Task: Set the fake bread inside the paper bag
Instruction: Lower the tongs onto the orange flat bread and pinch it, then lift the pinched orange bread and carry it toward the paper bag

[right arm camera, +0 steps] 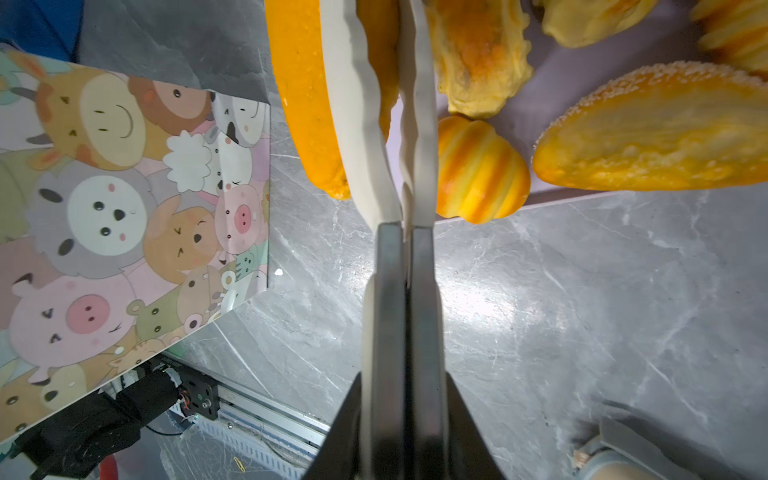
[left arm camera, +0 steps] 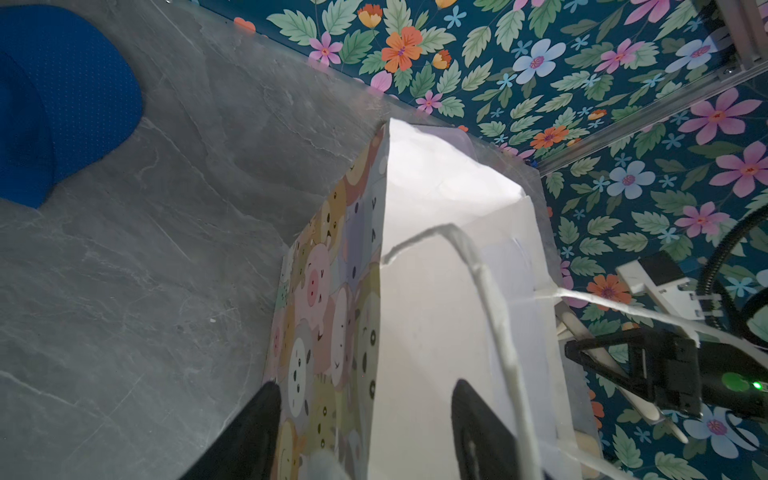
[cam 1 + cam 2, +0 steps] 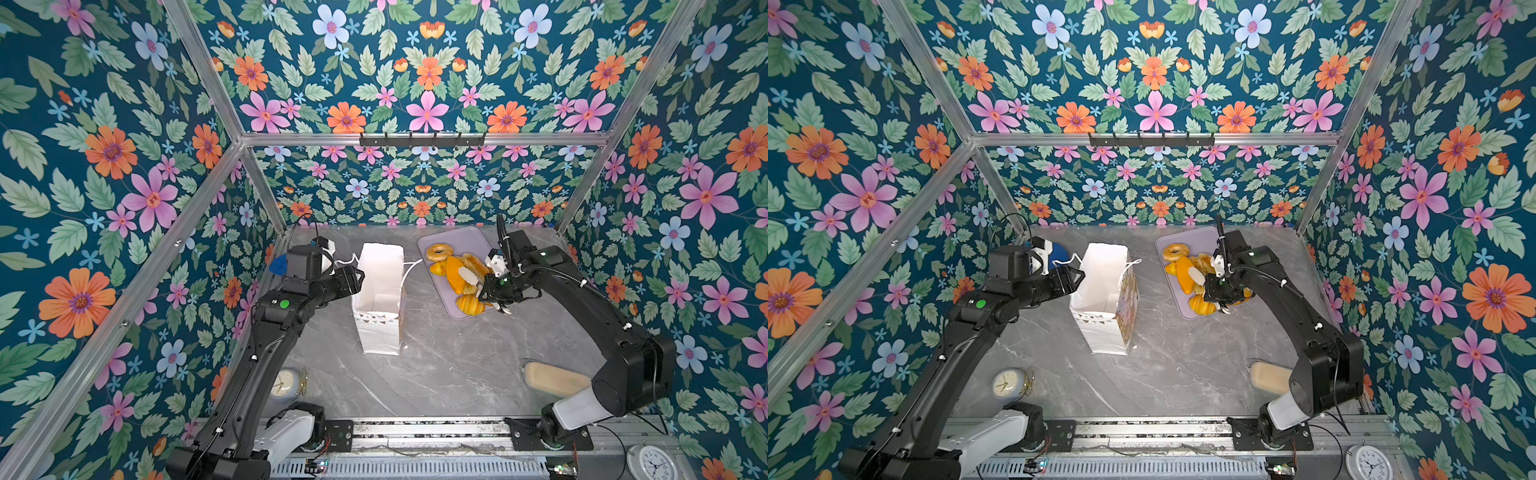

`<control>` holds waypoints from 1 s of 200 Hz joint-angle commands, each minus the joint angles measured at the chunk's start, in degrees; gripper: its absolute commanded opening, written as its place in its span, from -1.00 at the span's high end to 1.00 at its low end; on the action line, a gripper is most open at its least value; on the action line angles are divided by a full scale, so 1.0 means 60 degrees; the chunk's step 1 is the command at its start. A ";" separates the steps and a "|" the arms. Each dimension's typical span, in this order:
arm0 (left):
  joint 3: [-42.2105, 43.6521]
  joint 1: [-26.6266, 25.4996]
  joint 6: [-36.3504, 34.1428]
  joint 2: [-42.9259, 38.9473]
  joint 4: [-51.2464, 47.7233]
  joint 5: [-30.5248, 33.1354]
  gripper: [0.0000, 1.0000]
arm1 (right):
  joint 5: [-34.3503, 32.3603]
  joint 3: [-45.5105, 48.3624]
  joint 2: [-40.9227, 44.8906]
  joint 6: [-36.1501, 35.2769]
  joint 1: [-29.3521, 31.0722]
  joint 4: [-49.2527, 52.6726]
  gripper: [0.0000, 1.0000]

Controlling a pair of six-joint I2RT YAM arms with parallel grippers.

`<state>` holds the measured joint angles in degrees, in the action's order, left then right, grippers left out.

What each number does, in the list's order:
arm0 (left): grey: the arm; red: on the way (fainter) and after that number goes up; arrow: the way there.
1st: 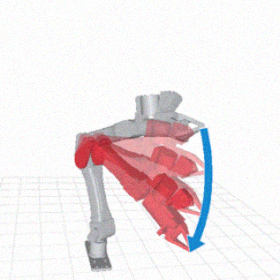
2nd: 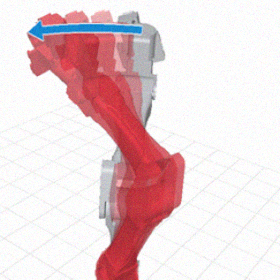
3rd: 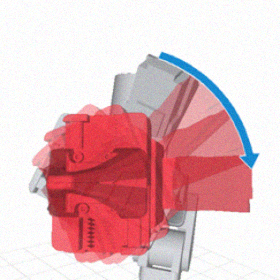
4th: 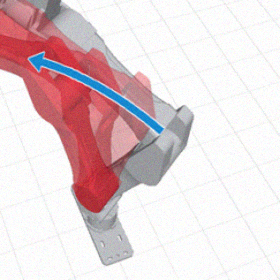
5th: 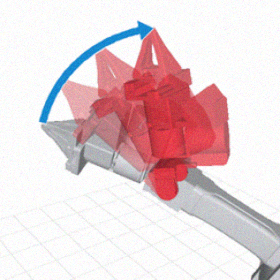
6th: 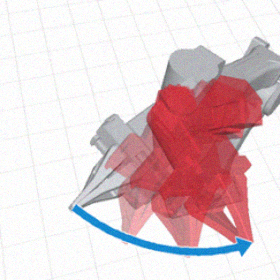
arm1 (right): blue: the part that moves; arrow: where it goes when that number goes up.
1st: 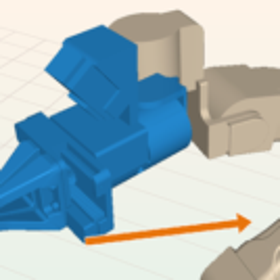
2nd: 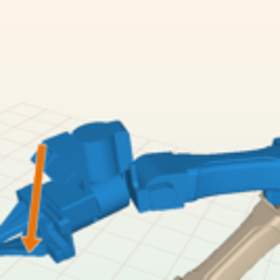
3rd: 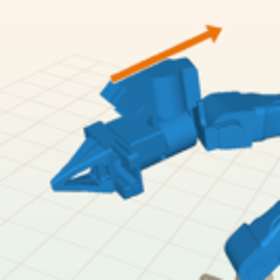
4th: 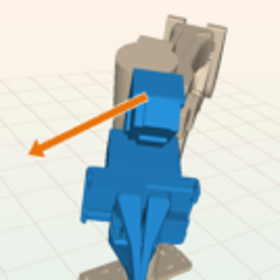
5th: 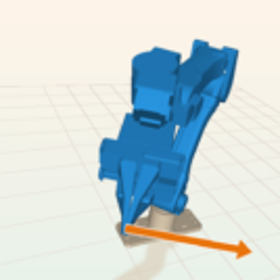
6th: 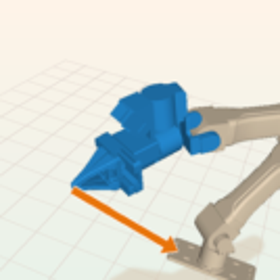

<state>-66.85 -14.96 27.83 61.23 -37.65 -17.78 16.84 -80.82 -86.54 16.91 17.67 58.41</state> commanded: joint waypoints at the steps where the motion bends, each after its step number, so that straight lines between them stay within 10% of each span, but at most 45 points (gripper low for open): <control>1: -0.0079 0.0018 -0.0215 0.0019 -0.0213 0.0264 -0.22 | 0.0089 -0.0007 0.0335 0.0200 0.0006 -0.0165 0.71; 200: 0.0317 0.0017 0.0306 0.0081 0.0512 -0.0412 0.66 | 0.2526 -0.1782 0.2318 0.1751 0.0006 -0.0530 0.76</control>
<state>-65.45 -14.96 28.38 62.02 -37.28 -18.83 26.20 -89.82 -73.69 24.23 17.67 57.84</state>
